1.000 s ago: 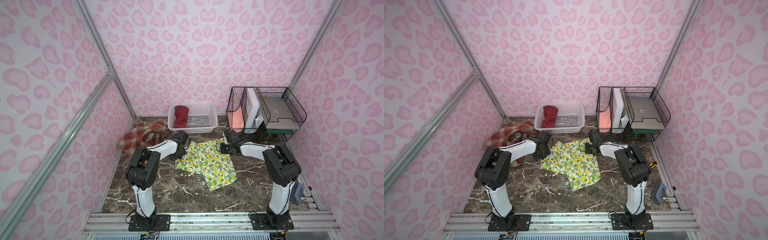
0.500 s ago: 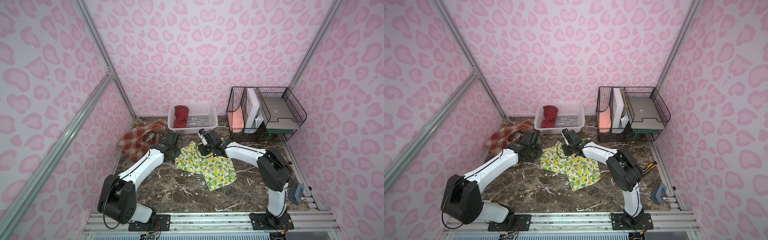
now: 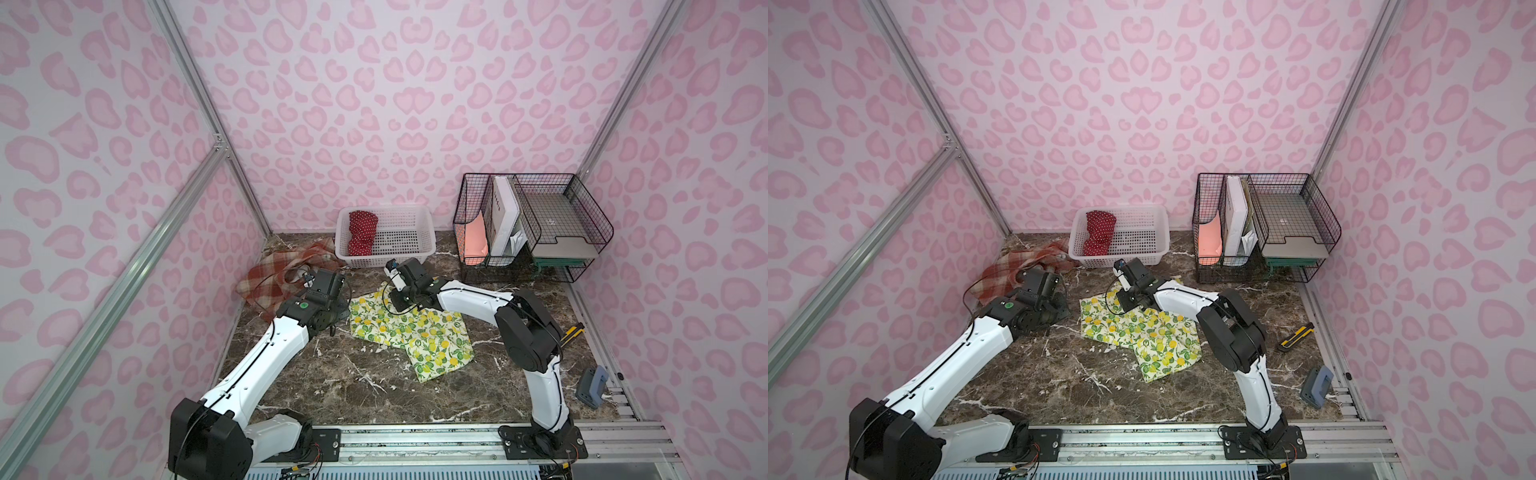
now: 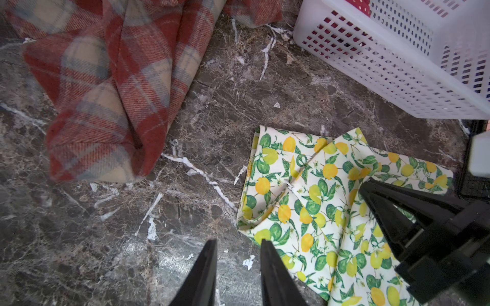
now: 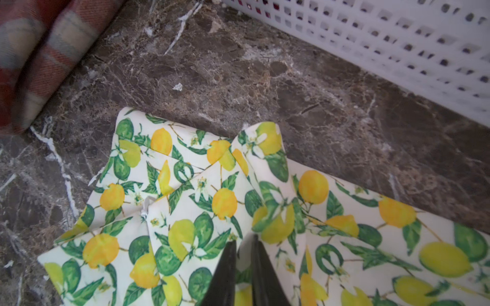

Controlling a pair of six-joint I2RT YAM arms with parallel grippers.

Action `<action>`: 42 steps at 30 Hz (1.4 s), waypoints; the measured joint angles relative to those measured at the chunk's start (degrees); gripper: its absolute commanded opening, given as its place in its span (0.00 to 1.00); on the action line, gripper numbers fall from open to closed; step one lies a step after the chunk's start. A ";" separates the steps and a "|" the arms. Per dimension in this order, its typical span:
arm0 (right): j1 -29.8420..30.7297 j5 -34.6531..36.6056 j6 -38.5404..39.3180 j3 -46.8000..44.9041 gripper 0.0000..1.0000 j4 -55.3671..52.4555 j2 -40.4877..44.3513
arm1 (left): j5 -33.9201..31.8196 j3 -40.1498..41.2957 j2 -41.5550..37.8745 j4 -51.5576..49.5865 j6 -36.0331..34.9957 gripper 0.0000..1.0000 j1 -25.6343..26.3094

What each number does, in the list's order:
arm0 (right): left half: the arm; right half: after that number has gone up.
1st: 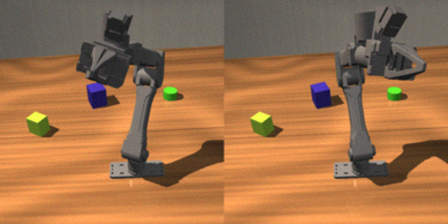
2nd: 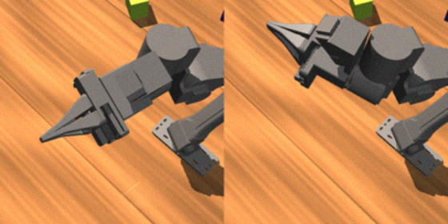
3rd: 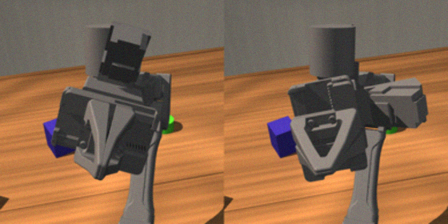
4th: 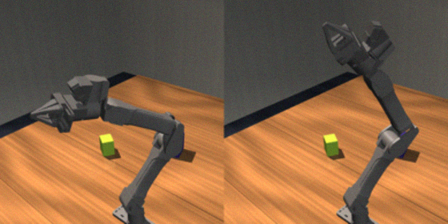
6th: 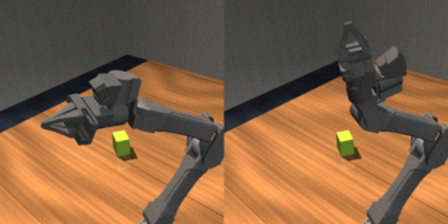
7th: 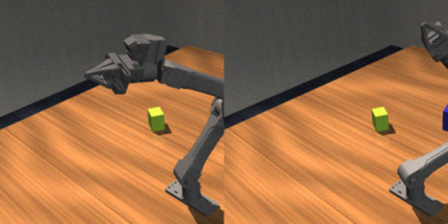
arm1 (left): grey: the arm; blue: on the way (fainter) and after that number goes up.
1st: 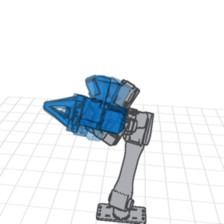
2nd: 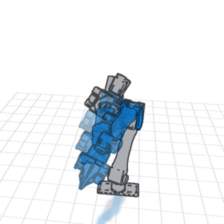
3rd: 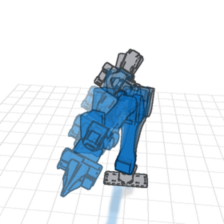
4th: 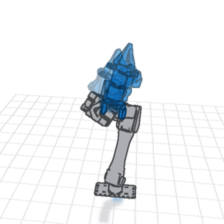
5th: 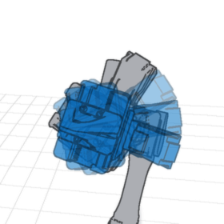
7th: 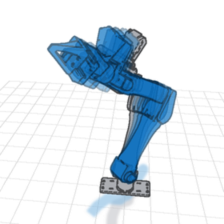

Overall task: Roll up the skirts
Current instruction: Flatten out the skirt at the center of the board.

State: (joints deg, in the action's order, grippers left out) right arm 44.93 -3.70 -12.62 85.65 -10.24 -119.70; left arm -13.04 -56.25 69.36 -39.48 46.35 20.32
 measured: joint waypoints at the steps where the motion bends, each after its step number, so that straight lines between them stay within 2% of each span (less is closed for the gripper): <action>1: 0.00 0.09 0.04 -0.15 0.02 -0.02 0.17 | 0.00 0.11 -0.02 -0.09 0.00 0.32 0.00; 3: 0.07 0.35 0.37 -0.46 0.03 -0.13 0.55 | 0.00 0.26 -0.04 -0.11 0.00 0.32 -0.07; 4: 0.09 0.79 0.39 -0.61 0.10 -0.13 0.76 | 0.00 0.33 -0.04 -0.17 0.00 0.32 -0.13; 6: 0.39 1.70 0.35 -1.07 0.40 -0.13 1.40 | 0.04 0.50 -0.02 -0.09 -0.02 0.32 -0.13; 7: 0.59 2.21 0.39 -1.62 0.45 -0.07 1.99 | 0.04 0.63 0.00 -0.02 -0.02 0.32 -0.13; 12: 2.51 6.12 1.09 -2.89 0.49 0.50 3.17 | 0.26 1.01 0.50 0.42 -0.02 0.31 -0.15; 15: 2.73 7.69 1.90 -1.03 0.41 0.31 0.26 | 0.48 1.03 0.87 0.63 -0.02 0.31 -0.15; 17: 2.67 8.66 1.92 -0.57 0.30 -0.20 -0.96 | 0.48 1.03 0.92 0.87 -0.02 0.31 -0.17; 19: 2.56 9.77 1.95 0.00 0.12 -0.63 -1.68 | 0.48 1.03 0.90 1.14 -0.02 0.31 -0.17; 22: 2.62 10.51 1.90 0.20 0.01 -0.98 -1.38 | 0.48 1.03 0.90 1.16 -0.02 0.31 -0.22; 30: 5.16 7.78 1.90 -4.81 0.00 -0.15 6.14 | 0.70 0.87 1.27 1.29 -0.02 0.31 -0.33; 42: 17.05 -9.07 0.85 -27.26 0.01 1.75 21.55 | 2.38 1.68 -1.53 1.16 0.04 0.31 -0.33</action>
State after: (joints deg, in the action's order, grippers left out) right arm 61.98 -12.78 -11.77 58.39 -8.49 -98.15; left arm -10.66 -54.57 67.83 -38.33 46.39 19.99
